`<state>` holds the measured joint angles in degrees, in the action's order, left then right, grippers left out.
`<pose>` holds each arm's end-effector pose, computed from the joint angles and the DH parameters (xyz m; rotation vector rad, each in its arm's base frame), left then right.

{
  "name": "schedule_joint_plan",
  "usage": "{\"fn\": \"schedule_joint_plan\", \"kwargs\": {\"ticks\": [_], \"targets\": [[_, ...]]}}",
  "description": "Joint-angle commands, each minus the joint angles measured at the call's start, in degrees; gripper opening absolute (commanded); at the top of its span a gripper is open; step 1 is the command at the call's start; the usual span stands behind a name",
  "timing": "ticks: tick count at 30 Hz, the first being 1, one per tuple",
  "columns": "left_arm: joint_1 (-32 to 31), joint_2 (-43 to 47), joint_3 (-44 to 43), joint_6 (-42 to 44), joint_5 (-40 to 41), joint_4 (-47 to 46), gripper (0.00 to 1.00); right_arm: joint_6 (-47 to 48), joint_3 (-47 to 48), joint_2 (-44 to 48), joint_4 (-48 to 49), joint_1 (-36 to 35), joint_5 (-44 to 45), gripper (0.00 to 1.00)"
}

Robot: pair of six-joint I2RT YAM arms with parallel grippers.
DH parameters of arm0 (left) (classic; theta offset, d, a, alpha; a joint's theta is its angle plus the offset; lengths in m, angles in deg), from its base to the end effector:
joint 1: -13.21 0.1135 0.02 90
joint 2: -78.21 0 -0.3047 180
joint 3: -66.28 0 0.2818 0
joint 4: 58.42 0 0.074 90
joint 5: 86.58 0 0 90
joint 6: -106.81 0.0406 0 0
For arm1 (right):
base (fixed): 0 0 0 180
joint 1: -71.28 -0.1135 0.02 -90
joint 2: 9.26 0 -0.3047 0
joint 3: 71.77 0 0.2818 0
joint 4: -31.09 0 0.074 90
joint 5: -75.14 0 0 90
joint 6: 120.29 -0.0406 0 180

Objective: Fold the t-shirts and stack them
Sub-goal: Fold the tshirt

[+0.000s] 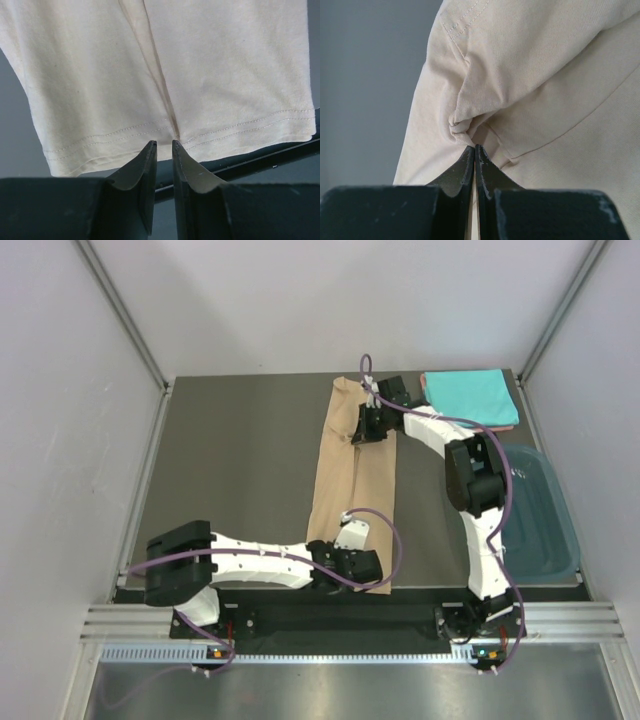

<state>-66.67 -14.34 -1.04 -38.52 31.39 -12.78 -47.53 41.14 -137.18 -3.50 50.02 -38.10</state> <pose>0.0758 -0.3161 0.1940 0.4399 2.5276 -0.1561 0.5082 0.2149 0.1961 -0.2760 2.4857 0.7867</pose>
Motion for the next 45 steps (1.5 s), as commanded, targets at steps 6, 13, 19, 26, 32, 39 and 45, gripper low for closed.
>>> {"fn": "schedule_joint_plan", "kwargs": {"ticks": [6,13,19,26,32,39,45], "targets": [[-0.19,-0.87,-0.61,1.63,0.16,-3.19,0.24,-0.78,1.07,1.09,2.71,1.04,0.22,0.0],[-0.1,-2.28,-0.52,1.45,-0.02,-3.11,0.24,-1.05,1.16,1.0,2.88,1.04,0.22,0.0],[-0.19,-3.16,-0.7,1.63,0.25,-3.11,0.21,-1.05,0.98,1.35,2.88,1.04,0.22,0.0],[-0.11,-3.16,-0.7,1.89,0.51,-3.11,0.05,-1.31,1.16,1.27,2.88,1.04,0.13,0.0],[-0.19,-1.94,-1.14,1.72,0.51,-2.14,0.0,-1.57,1.68,1.18,2.71,1.13,-0.05,0.0],[-0.54,2.81,-0.61,0.93,-0.19,-1.88,0.0,-1.57,2.39,1.27,1.92,1.39,0.22,0.0],[-1.33,5.89,0.53,-0.74,-0.46,-1.35,0.0,-1.49,2.21,1.36,1.39,1.83,0.3,0.0]]}}
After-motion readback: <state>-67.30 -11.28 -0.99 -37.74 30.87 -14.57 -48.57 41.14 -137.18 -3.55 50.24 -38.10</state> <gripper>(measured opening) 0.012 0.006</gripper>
